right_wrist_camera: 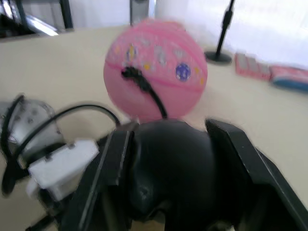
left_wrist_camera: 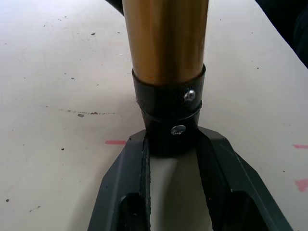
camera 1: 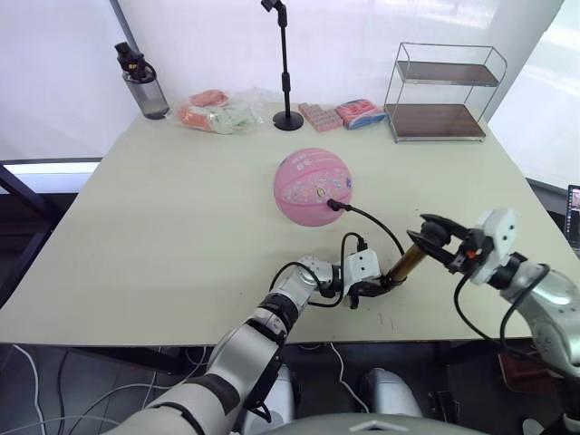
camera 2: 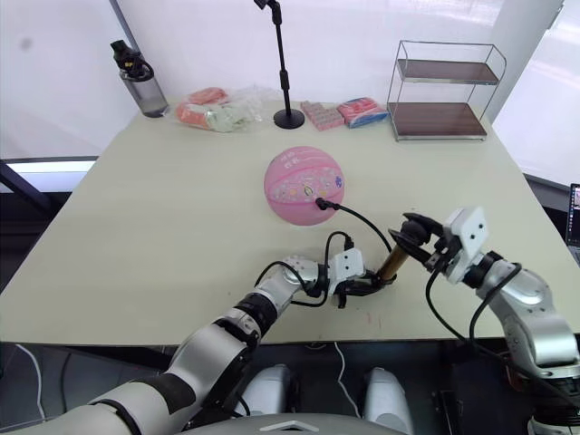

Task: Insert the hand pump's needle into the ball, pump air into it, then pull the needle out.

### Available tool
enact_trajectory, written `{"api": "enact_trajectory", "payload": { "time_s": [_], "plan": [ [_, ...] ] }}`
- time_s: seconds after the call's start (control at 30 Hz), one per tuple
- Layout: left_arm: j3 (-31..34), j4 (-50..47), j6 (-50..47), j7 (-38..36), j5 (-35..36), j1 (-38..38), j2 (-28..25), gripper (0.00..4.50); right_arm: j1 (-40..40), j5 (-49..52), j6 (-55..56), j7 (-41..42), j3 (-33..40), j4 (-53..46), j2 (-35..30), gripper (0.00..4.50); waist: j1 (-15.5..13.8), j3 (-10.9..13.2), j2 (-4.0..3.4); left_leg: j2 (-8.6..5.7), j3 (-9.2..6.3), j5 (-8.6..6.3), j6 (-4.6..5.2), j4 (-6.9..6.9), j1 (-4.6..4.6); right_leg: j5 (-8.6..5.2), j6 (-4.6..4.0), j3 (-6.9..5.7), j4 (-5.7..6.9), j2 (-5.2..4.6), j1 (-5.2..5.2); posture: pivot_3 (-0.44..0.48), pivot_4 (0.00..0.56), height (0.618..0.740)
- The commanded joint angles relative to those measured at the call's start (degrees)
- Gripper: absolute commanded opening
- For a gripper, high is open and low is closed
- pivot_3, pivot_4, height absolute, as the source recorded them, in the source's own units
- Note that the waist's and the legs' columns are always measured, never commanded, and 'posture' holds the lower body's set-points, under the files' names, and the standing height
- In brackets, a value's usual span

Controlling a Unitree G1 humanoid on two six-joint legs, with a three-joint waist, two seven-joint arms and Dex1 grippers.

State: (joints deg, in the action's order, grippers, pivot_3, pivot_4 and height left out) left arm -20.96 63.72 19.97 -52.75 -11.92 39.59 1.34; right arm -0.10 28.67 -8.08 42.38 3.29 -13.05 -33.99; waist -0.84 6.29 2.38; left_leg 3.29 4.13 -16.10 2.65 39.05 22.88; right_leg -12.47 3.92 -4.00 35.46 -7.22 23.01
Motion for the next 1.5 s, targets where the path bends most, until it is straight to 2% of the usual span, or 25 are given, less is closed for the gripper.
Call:
{"api": "enact_trajectory", "payload": {
  "time_s": [0.03,0.13,0.27,0.37,0.43,0.63,0.9,1.03,1.2,1.37,1.5],
  "plan": [
    [-3.05,5.12,-2.96,-1.05,-3.85,-3.12,-1.2,1.03,3.01,-3.43,-3.86,0.03,-0.83,3.65,-1.35,1.79,0.0,-0.01,0.04,0.0,0.0,0.0,0.0,0.0,0.0,0.0,0.0,0.0,0.0,0.0,0.0,0.0,0.15,0.731],
    [-3.07,5.09,-2.9,-1.07,-3.92,-3.14,-1.26,1.03,1.01,1.32,-6.84,1.42,2.41,-2.49,-3.85,1.79,-0.04,0.06,-0.02,0.0,0.0,-0.01,-0.02,0.0,0.0,0.0,0.0,0.0,0.0,-0.04,0.01,0.0,0.15,0.731],
    [-3.1,5.11,-2.74,-1.2,-3.98,-3.2,-1.32,1.03,-3.26,8.7,-13.59,1.0,8.16,-9.57,-8.3,1.79,-0.43,0.67,-0.76,-0.1,0.03,-0.01,-0.02,-0.03,0.11,0.0,0.0,-0.07,-0.02,-0.2,0.08,0.0,0.15,0.731],
    [-3.17,5.06,-2.69,-1.32,-3.92,-3.21,-1.34,1.03,-6.2,13.3,-18.01,0.98,11.86,-12.64,-11.45,1.79,-0.87,0.85,-1.01,-0.15,0.02,0.07,0.13,-0.05,0.36,0.01,-0.01,-0.14,-0.03,-0.18,0.28,0.0,0.15,0.731],
    [-3.19,5.01,-2.64,-1.41,-3.9,-3.19,-1.33,1.03,-8.43,16.75,-21.12,1.05,14.99,-13.63,-14.02,1.79,-1.19,0.89,-0.96,-0.22,0.0,0.16,0.28,0.01,0.86,0.17,-0.25,-0.15,-0.03,-0.15,0.72,0.0,0.15,0.731],
    [-3.17,4.99,-2.6,-1.55,-3.89,-3.09,-1.27,1.03,-15.54,25.3,-28.98,1.01,23.39,-12.99,-21.55,1.79,-1.41,1.35,-0.71,-0.2,-0.08,0.16,0.28,0.08,0.92,0.17,-0.26,-0.28,-0.06,-0.12,0.69,0.0,0.15,0.731],
    [-3.23,4.95,-2.64,-1.45,-3.85,-3.09,-1.11,1.03,-21.77,31.36,-34.8,-0.75,28.55,-11.87,-26.13,1.79,-1.44,1.54,-0.71,-0.17,-0.1,0.16,0.28,0.1,0.96,0.17,-0.25,-0.33,-0.07,-0.13,0.69,0.0,0.15,0.731],
    [-3.25,4.92,-2.64,-1.47,-3.86,-3.07,-1.13,1.03,-18.54,28.95,-34.69,-0.52,27.17,-13.24,-24.78,1.79,-1.47,1.63,-0.72,-0.2,-0.09,0.16,0.28,0.1,0.97,0.17,-0.26,-0.33,-0.07,-0.15,0.69,0.0,0.15,0.731],
    [-3.22,4.91,-2.72,-1.51,-3.81,-3.02,-1.14,1.03,-11.25,21.6,-31.71,-0.48,20.45,-15.54,-21.39,1.79,-1.4,1.5,-0.54,-0.2,-0.1,0.16,0.28,0.11,0.91,0.16,-0.23,-0.34,-0.07,-0.13,0.63,0.0,0.15,0.731],
    [-3.11,4.9,-2.8,-1.32,-3.83,-3.06,-1.13,1.03,-4.5,11.14,-23.41,-2.11,11.9,-13.83,-14.3,1.79,-1.24,0.78,-0.11,-0.08,-0.14,0.16,0.27,0.11,0.79,0.02,-0.01,-0.34,-0.06,0.0,0.55,0.0,0.15,0.731],
    [-3.08,4.94,-2.82,-1.25,-3.94,-3.06,-1.18,1.03,-1.16,6.58,-18.73,-2.44,6.47,-9.74,-8.65,1.79,-1.02,0.41,-0.05,0.0,-0.13,0.15,0.27,0.12,0.72,0.02,-0.01,-0.34,-0.04,0.02,0.53,0.0,0.15,0.731]
  ]
}}
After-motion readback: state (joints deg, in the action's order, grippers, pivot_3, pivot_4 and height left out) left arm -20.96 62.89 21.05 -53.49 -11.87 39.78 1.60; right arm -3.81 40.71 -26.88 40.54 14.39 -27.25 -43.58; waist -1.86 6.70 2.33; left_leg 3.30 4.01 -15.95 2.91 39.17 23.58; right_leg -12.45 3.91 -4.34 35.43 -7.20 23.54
